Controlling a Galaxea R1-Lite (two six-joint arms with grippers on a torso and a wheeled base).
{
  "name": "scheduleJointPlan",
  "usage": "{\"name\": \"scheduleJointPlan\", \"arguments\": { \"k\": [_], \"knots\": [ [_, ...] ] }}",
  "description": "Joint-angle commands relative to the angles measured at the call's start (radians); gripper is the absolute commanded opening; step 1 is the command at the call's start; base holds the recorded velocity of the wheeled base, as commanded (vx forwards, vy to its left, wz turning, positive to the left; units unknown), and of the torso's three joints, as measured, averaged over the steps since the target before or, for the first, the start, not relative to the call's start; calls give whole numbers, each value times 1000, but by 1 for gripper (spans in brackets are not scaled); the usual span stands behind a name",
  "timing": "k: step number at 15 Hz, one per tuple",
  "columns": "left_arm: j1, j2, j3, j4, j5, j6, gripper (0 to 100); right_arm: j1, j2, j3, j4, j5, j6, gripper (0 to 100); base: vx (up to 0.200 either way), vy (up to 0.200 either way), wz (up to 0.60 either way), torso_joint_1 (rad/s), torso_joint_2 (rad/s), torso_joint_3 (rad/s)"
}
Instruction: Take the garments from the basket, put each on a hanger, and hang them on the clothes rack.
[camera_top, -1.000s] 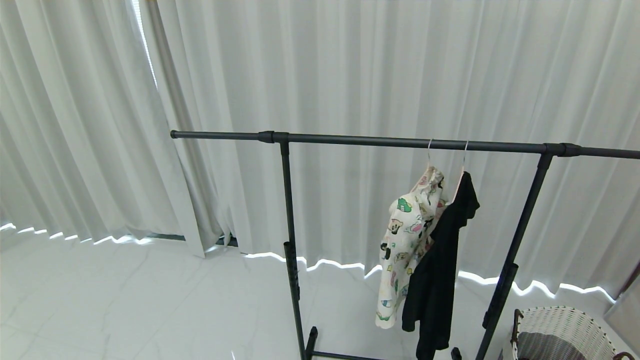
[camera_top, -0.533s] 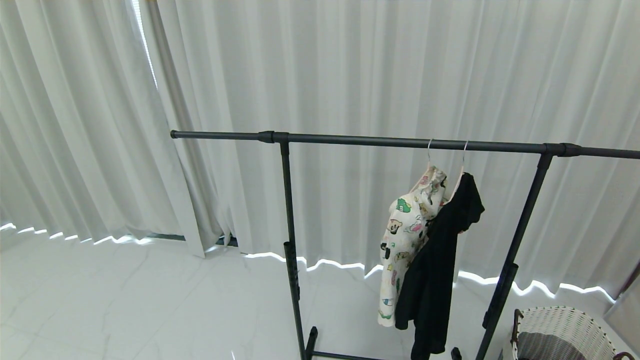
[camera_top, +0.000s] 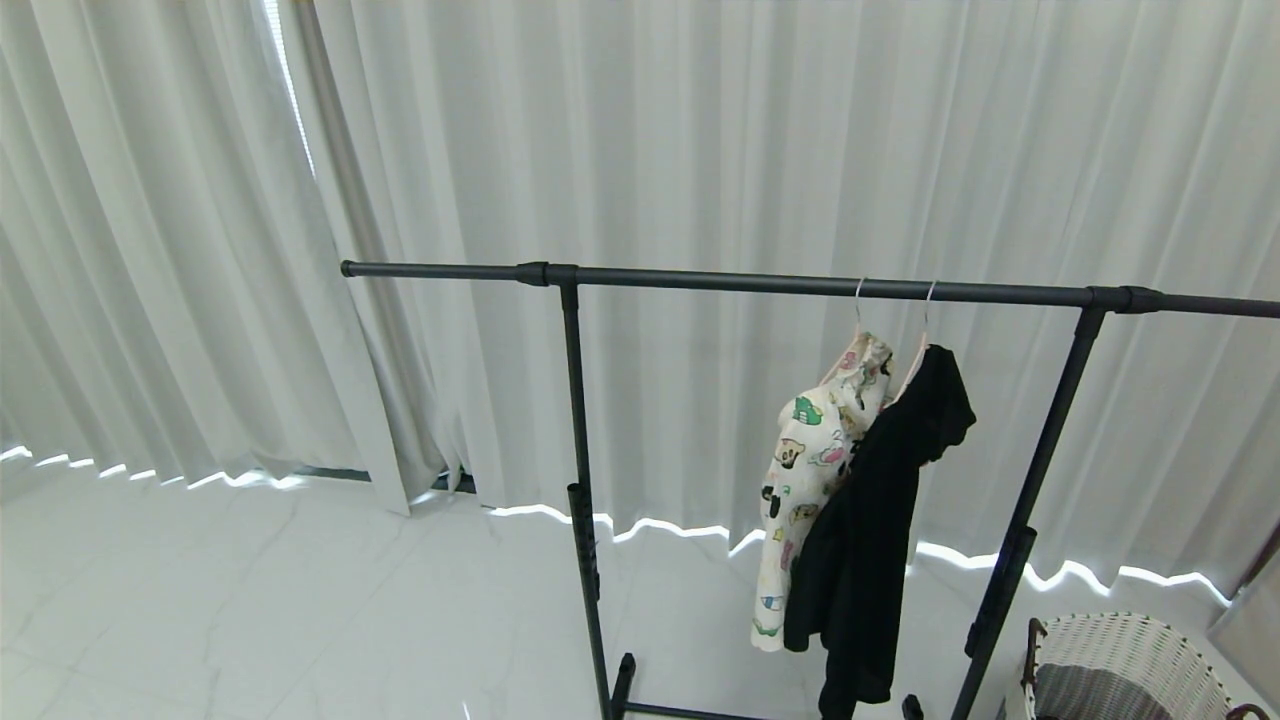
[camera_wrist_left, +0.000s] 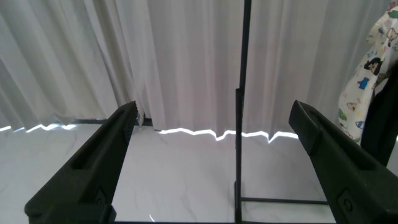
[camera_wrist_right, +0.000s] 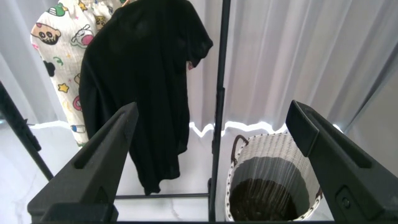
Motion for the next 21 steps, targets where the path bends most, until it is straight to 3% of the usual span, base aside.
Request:
{"name": "scheduleJointPlan", "arguments": {
  "k": [1,21],
  "knots": [
    [0,0,0,0,0,0,100,0,0,0,0,0,0,100,0,0,0,0,0,0],
    [-1,0,0,0,0,0,100,0,0,0,0,0,0,100,0,0,0,0,0,0]
  ]
}}
